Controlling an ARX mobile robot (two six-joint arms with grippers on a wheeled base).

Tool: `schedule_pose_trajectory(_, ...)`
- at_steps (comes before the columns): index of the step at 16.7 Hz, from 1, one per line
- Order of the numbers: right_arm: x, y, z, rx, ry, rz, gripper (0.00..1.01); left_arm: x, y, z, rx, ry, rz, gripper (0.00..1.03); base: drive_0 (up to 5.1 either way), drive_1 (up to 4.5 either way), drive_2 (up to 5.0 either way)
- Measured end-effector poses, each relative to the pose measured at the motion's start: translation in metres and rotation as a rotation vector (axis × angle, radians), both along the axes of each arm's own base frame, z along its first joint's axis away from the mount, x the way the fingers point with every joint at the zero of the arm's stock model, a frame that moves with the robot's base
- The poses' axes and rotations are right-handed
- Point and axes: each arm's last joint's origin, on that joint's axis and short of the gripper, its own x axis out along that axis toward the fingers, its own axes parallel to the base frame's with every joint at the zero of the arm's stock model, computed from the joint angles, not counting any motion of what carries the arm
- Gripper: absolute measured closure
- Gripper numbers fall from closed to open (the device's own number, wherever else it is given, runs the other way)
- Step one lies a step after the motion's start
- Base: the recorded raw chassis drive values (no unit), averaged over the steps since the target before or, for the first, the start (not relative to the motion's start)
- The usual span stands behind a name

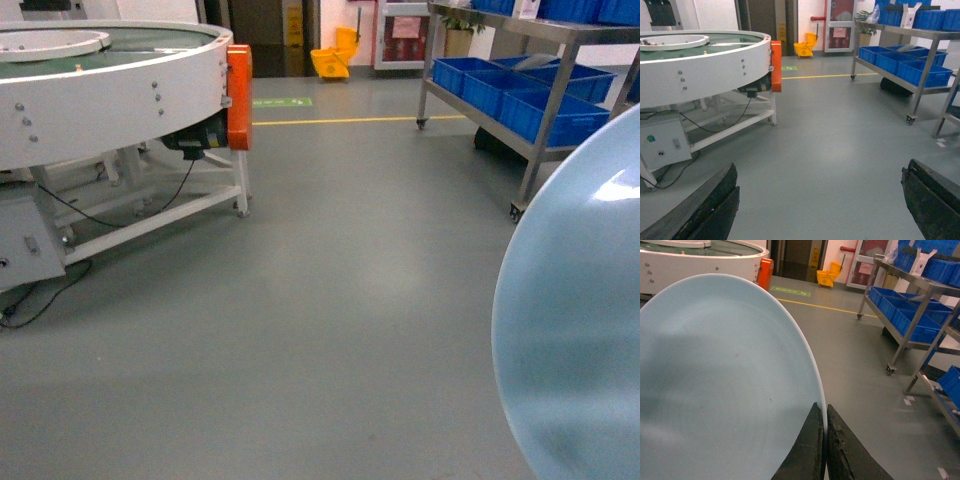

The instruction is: Place blue tray on left shelf second layer neatly

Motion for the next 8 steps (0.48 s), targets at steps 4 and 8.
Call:
schedule_pose_trajectory(4, 0.0000, 0.0000, 0.0000, 0.000, 0.000, 0.000, 0.99, 0.0000, 0.0000, -0.0001, 0.000, 0.002, 0.000, 0.05, -0.1, 4.14, -4.4)
schedule_pose_trajectory(8, 0.0000, 0.0000, 0.0004, 0.000, -0.004, 0.000, 0.99, 0.0000, 0.0000, 0.0000, 0.000, 0.000, 0.000, 0.05, 0.0, 4.20, -4.3)
